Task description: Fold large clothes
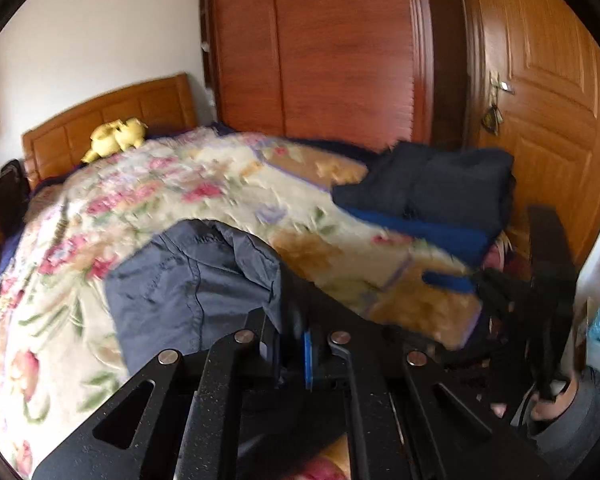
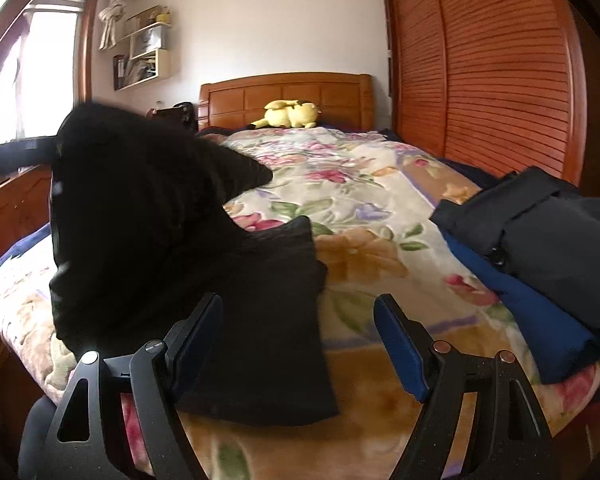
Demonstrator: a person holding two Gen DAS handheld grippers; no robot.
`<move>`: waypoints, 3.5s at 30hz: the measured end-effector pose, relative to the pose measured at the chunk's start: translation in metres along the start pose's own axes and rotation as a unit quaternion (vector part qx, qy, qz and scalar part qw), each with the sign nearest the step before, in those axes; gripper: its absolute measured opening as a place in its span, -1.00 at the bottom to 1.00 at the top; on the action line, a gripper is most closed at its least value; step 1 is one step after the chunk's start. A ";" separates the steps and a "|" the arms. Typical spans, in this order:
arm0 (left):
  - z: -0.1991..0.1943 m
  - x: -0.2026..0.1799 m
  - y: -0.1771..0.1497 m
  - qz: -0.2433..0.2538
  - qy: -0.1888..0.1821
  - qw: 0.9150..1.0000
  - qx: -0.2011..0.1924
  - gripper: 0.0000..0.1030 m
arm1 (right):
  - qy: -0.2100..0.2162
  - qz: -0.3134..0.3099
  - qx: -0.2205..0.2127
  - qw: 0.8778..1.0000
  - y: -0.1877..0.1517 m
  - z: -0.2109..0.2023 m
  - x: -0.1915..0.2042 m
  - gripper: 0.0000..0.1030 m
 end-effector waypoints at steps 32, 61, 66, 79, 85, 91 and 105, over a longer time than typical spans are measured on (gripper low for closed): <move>-0.084 0.107 -0.075 -0.079 0.105 0.991 -0.022 0.55 | 0.043 -0.002 -0.030 0.999 0.042 0.014 0.032 0.54; -0.115 0.139 -0.130 -0.110 0.145 0.983 -0.018 0.57 | 0.096 -0.030 0.117 0.988 -0.009 0.122 0.079 0.46; -0.112 0.137 -0.133 -0.109 0.144 0.984 -0.012 0.57 | 0.159 -0.027 0.117 0.980 -0.011 0.116 0.098 -0.61; -0.105 0.134 -0.128 -0.114 0.136 0.984 -0.015 0.57 | 0.100 -0.062 -0.036 0.992 0.055 0.049 0.063 -0.94; -0.085 0.127 -0.113 -0.116 0.119 0.986 -0.020 0.57 | 0.040 -0.061 0.003 0.997 0.023 0.046 0.013 -0.94; -0.053 0.125 -0.096 -0.114 0.094 0.989 -0.028 0.57 | 0.034 -0.056 0.035 0.997 0.000 0.048 0.009 -0.94; 0.018 0.152 -0.100 -0.096 0.079 0.992 -0.028 0.57 | -0.040 -0.018 0.062 0.997 -0.011 0.076 -0.011 0.35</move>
Point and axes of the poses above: each gripper's, at about its wrist camera, not at the fingertips, and z roughly the way its jaws point, x to its left, y to its top, the point moved 10 cm from there along z, roughly the way its jaws point, and after that the axes turned 13 degrees about -x, right-handed, at the moved point
